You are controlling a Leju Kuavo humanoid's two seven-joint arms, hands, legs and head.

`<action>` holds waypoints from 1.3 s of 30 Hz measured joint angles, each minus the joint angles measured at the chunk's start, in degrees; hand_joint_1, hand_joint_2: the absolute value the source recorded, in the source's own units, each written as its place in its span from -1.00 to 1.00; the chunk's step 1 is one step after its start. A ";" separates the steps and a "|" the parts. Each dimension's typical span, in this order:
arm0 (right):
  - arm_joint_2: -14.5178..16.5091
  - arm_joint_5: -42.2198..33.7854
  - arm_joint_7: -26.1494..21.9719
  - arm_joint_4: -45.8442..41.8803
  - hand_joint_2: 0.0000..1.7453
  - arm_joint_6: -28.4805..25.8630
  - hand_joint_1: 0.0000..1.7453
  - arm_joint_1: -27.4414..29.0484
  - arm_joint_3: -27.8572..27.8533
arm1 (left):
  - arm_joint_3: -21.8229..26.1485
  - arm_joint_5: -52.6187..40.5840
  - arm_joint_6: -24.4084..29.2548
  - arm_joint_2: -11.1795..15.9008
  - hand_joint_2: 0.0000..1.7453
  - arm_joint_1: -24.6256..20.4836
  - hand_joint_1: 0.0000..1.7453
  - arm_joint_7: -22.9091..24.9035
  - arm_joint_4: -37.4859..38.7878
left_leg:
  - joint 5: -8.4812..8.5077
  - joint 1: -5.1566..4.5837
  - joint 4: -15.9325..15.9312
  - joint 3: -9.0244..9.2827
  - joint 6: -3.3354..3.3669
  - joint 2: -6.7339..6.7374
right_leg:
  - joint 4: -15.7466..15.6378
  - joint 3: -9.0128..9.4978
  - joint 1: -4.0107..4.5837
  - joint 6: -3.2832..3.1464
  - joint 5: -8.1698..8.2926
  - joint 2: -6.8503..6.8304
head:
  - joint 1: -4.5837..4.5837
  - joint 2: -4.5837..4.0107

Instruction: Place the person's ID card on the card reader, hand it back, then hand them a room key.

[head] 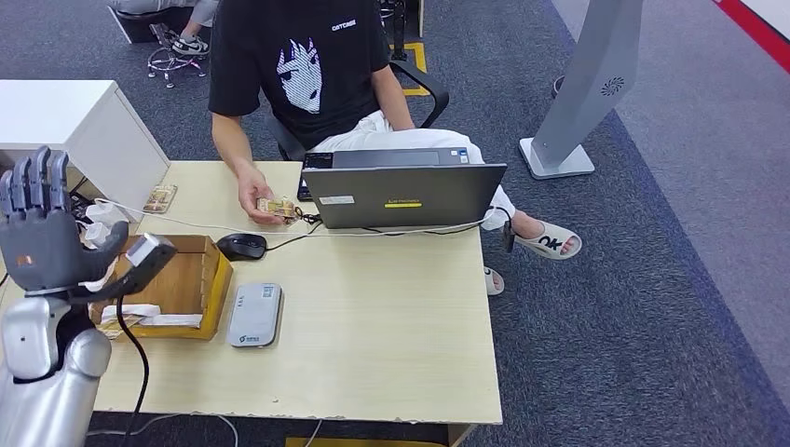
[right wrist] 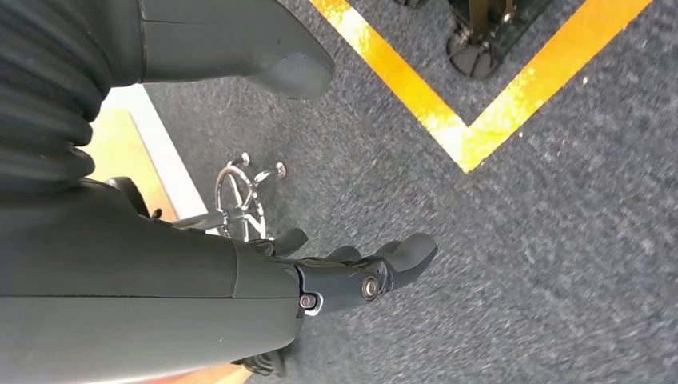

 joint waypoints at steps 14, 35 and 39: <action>0.69 -0.47 0.63 0.04 1.00 -0.98 -1.00 0.32 -0.74 | 3.63 3.79 4.82 -5.92 1.00 18.22 -1.00 -5.57 -14.43 | -0.06 0.02 0.01 -0.11 0.15 -0.34 | -0.04 0.07 0.02 0.06 -0.19 -0.41 | 0.00 0.00; 1.11 -0.86 -3.61 0.03 1.00 -2.70 -1.00 0.30 -1.58 | 34.42 69.83 4.43 -31.34 1.00 33.82 -1.00 -30.80 -20.33 | -0.27 0.05 0.01 -0.02 0.22 -0.45 | -0.06 0.15 0.04 0.12 -0.41 -0.51 | -0.12 0.00; 1.11 -0.72 -3.61 0.02 1.00 -2.82 -1.00 0.13 -1.61 | 37.20 69.75 4.65 -32.64 1.00 34.39 -1.00 -31.26 -18.59 | -0.25 0.05 0.01 0.00 0.23 -0.69 | -0.06 0.30 0.05 0.09 -0.48 -0.76 | -0.08 0.00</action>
